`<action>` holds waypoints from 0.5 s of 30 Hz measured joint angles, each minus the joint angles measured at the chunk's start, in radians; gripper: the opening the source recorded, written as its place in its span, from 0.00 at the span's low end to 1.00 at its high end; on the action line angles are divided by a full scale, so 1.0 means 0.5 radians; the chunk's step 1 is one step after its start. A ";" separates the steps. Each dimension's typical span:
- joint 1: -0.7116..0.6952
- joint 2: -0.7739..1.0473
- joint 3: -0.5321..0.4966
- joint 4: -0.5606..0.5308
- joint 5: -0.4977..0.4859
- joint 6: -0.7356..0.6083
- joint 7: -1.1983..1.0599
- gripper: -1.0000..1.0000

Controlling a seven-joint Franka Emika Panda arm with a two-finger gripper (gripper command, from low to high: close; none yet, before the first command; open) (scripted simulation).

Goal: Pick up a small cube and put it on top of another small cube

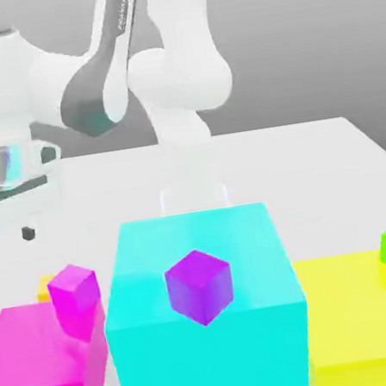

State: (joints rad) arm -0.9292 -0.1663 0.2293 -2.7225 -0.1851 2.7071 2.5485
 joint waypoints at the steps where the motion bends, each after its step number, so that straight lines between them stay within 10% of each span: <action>1: -0.029 0.029 -0.009 -0.022 0.006 0.022 0.079 0.50; 12: -0.313 0.252 -0.030 -0.226 0.249 0.227 0.655 0.50; 15: -0.341 0.320 -0.007 -0.260 0.571 0.291 0.611 0.50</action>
State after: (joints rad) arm -1.1000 -0.0063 0.2257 -2.8526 0.1004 2.8525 2.8540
